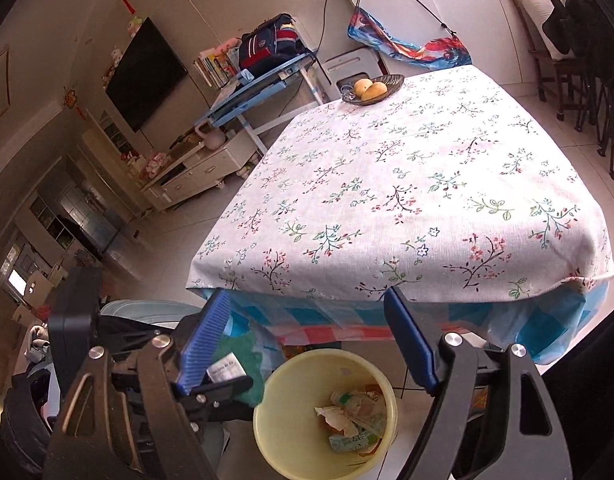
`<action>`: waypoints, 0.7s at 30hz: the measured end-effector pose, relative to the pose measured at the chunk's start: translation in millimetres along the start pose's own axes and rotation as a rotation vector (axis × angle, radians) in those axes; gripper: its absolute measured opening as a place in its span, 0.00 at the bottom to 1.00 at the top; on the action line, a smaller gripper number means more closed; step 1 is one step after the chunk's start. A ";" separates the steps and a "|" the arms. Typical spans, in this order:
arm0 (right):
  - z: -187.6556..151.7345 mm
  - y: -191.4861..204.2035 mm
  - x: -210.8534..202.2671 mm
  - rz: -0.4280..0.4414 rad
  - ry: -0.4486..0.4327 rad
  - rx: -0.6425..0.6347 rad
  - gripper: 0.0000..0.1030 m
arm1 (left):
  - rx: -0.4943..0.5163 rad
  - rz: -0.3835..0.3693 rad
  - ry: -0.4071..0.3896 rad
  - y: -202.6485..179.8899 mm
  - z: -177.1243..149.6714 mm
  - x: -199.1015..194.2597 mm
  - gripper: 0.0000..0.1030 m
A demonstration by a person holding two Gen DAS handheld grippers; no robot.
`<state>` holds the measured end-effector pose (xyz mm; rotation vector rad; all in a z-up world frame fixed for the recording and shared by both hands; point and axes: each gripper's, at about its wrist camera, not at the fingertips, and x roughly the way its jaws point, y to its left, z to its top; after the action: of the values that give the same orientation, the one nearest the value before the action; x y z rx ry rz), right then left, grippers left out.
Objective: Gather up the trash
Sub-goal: 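Lower the green knit item over the bucket and open the left tool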
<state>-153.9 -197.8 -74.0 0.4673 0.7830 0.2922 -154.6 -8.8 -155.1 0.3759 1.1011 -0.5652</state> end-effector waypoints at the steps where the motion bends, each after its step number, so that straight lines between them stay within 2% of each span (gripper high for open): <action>1: 0.5 0.3 -0.7 -0.007 -0.007 -0.004 0.77 | 0.015 -0.002 0.023 -3.5 -2.0 3.3 0.45; 4: 2.9 -0.1 -4.6 -0.027 -0.028 -0.014 0.77 | 0.044 -0.002 0.058 -10.8 -5.8 7.5 0.48; 7: 3.8 -0.2 -8.3 -0.045 -0.049 -0.015 0.80 | 0.040 0.007 0.055 -11.2 -5.4 6.0 0.56; 12: 4.9 -2.4 -9.3 -0.069 -0.061 -0.015 0.80 | 0.016 0.034 0.027 -5.2 1.9 -0.4 0.58; 15: 6.8 2.9 -13.7 -0.120 -0.091 -0.047 0.82 | -0.027 0.098 -0.063 1.7 10.4 -13.5 0.61; 17: 9.1 9.9 -18.9 -0.183 -0.129 -0.083 0.86 | -0.086 0.148 -0.161 11.9 16.7 -30.2 0.72; 21: 12.7 19.7 -24.5 -0.323 -0.191 -0.130 0.93 | -0.232 0.245 -0.351 34.4 25.0 -64.5 0.82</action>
<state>-162.8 -194.9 -41.5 0.2360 0.6362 -0.0033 -137.5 20.5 -85.7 0.1947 0.7573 -0.2686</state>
